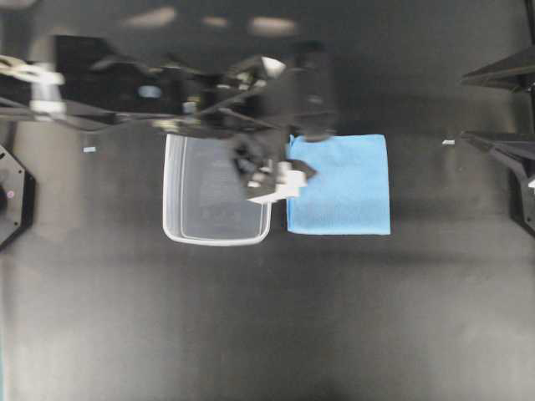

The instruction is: Place the blue towel into the container with the left arm.

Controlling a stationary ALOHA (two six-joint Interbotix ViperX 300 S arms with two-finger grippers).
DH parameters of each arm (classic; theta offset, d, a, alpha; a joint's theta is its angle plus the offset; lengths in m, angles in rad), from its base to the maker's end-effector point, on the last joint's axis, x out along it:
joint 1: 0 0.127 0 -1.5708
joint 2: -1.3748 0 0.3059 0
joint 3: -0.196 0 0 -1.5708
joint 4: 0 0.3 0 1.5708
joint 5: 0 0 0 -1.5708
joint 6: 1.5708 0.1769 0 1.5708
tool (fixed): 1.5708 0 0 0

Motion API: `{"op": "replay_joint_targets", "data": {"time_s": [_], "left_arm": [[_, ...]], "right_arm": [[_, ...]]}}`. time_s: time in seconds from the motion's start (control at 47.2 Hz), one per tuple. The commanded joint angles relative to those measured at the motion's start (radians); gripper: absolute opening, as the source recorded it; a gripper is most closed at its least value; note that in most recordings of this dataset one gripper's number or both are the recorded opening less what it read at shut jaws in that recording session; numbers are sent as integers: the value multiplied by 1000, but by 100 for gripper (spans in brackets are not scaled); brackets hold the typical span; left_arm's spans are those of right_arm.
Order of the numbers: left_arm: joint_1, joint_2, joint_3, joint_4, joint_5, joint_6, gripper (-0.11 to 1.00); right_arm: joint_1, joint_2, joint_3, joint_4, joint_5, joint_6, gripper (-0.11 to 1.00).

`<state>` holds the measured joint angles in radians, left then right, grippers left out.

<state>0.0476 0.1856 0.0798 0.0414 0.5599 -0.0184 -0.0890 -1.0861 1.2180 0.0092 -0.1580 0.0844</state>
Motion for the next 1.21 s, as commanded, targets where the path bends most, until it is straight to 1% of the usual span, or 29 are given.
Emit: {"op": "replay_joint_targets", "data": {"time_s": [0.0,0.106,0.212,0.317,0.466,0.614,0.741,0.847,0.91,0.974,1.037,1.058,1.101,1.185], "left_arm": [[-6,92,-78,5,-2,21,90],[-8,186,-140,5,3,63,90],[-9,268,-186,3,34,66,90],[-15,348,-236,3,98,69,90],[-23,420,-284,3,156,80,90],[-26,449,-295,3,163,100,90],[-29,456,-285,3,167,101,90],[-34,453,-276,5,161,100,86],[-38,451,-278,3,160,101,79],[-43,449,-279,3,160,101,67],[-48,448,-282,3,160,101,50],[-49,446,-282,3,161,101,42],[-49,437,-285,5,163,101,31],[-48,414,-290,3,173,101,11]], "right_arm": [[-3,-5,-9,5,-5,2,79],[-3,-6,-8,5,-5,5,79],[-3,-6,-8,5,-3,8,79],[-2,-6,-8,5,12,8,79],[-3,-12,-8,3,46,9,79],[-3,-21,-11,5,51,12,79],[-3,-37,-12,3,55,12,79],[-3,-49,-14,5,55,12,79],[-2,-55,-15,3,55,12,79],[-3,-63,-18,5,55,12,78],[-3,-69,-21,3,58,12,78],[-3,-71,-21,5,58,12,78],[-3,-75,-23,3,61,12,78],[-2,-81,-26,5,71,12,78]]}}
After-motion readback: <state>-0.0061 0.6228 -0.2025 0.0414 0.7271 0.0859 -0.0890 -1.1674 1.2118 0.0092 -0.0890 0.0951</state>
